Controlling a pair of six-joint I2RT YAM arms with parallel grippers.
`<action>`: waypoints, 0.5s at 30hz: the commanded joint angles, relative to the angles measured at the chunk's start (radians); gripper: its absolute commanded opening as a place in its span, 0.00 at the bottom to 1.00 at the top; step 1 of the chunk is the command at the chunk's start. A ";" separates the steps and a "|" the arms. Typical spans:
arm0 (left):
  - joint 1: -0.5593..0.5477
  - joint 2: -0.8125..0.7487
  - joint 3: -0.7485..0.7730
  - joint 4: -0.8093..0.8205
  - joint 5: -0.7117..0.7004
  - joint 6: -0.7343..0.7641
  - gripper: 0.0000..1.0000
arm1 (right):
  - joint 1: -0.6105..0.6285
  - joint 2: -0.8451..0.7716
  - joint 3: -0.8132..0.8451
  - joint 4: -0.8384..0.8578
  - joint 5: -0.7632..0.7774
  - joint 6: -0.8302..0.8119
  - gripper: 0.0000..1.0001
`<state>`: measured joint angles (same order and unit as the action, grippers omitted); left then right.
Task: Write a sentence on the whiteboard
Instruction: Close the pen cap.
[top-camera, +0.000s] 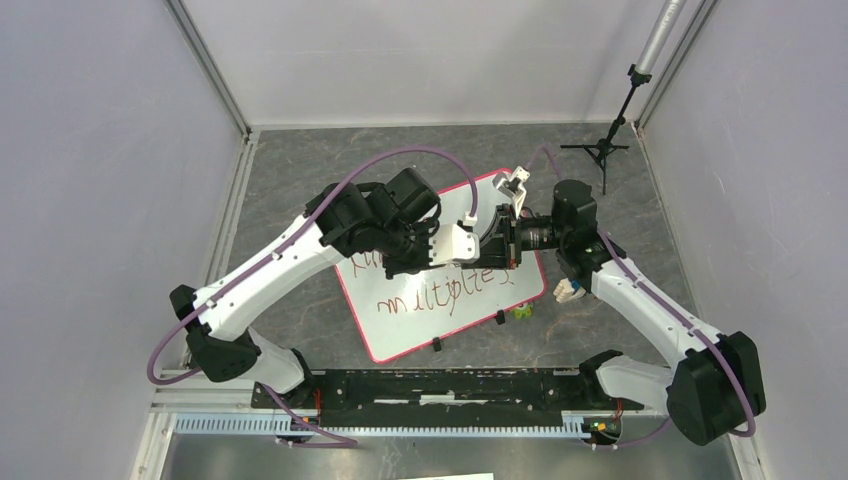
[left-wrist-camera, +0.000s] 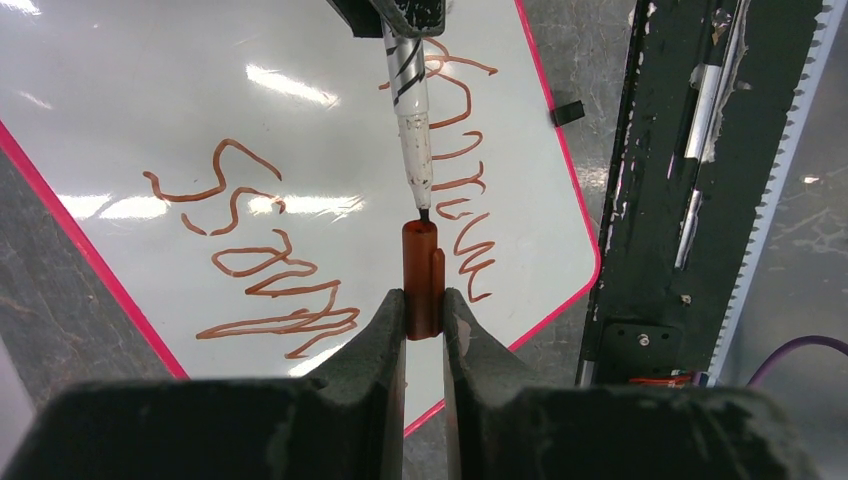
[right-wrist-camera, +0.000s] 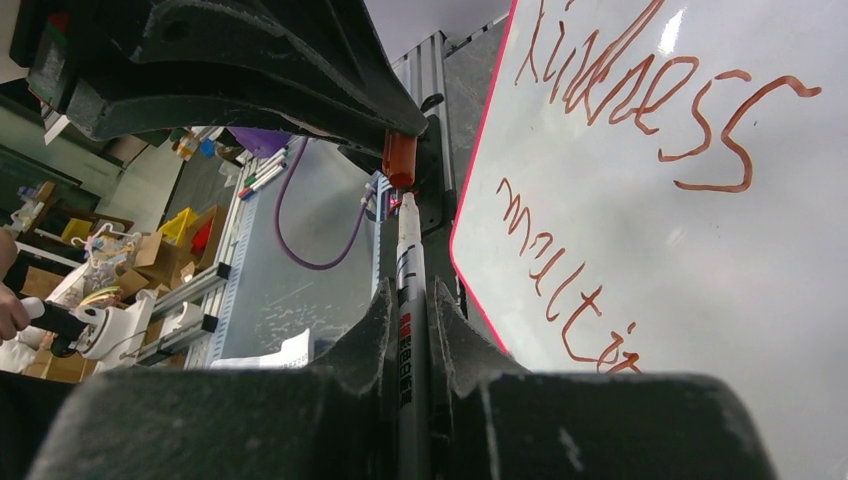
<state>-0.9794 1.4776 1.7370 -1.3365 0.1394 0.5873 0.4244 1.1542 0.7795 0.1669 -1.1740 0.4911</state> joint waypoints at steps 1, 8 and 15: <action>-0.011 -0.010 0.007 0.029 -0.001 -0.027 0.02 | 0.008 0.000 0.051 -0.026 -0.006 -0.055 0.00; -0.012 -0.004 0.009 0.019 -0.001 -0.021 0.02 | 0.011 0.003 0.064 -0.039 -0.004 -0.063 0.00; -0.013 -0.012 -0.012 0.014 -0.016 -0.013 0.02 | 0.013 0.006 0.076 -0.061 -0.004 -0.084 0.00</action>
<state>-0.9840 1.4776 1.7325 -1.3380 0.1322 0.5873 0.4305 1.1568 0.8021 0.1146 -1.1728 0.4393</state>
